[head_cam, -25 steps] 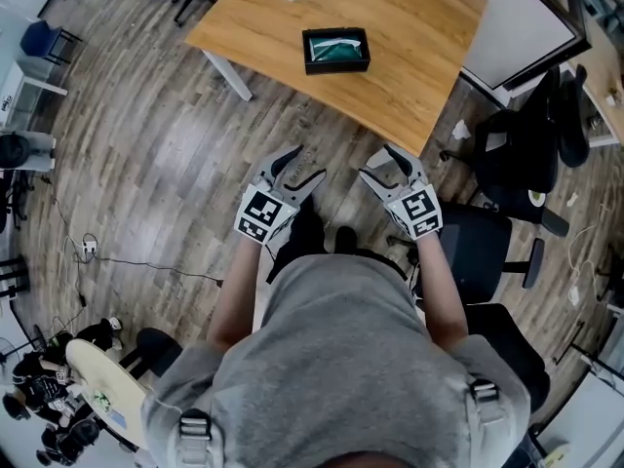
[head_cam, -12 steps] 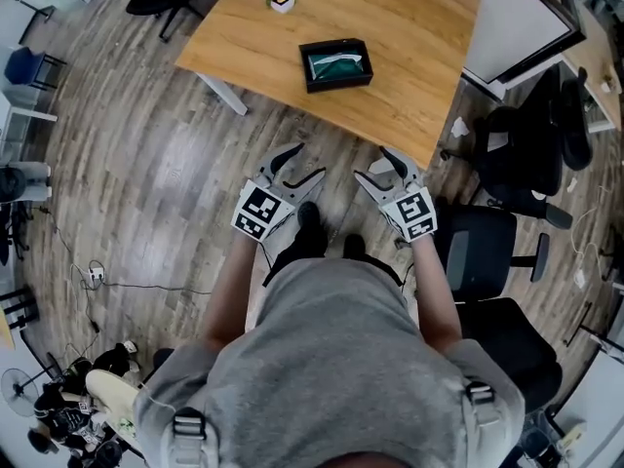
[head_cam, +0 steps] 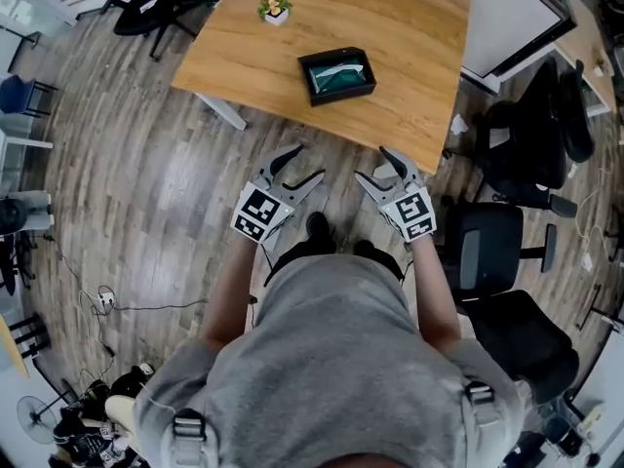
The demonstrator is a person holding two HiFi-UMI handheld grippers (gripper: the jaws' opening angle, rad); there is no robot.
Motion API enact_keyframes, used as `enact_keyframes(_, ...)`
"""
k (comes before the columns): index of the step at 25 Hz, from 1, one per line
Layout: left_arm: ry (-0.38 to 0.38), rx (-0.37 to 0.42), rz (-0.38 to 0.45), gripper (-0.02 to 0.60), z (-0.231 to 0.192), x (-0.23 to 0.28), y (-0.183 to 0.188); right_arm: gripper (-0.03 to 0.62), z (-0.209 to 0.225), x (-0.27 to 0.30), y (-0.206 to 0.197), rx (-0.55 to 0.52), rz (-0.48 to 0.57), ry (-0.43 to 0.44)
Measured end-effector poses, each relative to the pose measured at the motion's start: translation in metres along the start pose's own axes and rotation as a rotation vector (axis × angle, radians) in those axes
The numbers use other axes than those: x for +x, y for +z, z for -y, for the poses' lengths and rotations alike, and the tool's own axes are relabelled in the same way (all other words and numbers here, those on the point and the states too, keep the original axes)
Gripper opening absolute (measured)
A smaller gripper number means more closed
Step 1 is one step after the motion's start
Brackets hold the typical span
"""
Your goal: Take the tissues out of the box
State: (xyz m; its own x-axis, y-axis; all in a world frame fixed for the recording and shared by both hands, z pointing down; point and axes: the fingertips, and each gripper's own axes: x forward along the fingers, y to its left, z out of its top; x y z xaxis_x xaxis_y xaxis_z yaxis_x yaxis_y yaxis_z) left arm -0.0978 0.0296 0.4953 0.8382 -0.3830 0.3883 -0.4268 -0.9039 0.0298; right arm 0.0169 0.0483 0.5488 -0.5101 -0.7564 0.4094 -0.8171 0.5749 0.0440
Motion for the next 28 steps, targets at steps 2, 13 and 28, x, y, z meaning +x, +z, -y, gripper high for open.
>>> enact_keyframes(2,-0.005,0.006,0.013,0.273,-0.006,-0.002,0.000,0.321,-0.003,0.006,0.002,-0.015,-0.006,-0.005)
enact_keyframes(13,-0.027,0.027,0.023,0.273,-0.026,0.002,-0.002,0.321,-0.004,0.019,0.001,0.010,-0.020,-0.031)
enact_keyframes(28,0.030,-0.014,0.022,0.273,-0.092,0.042,0.022,0.319,0.062,0.083,0.027,-0.002,0.008,0.017)
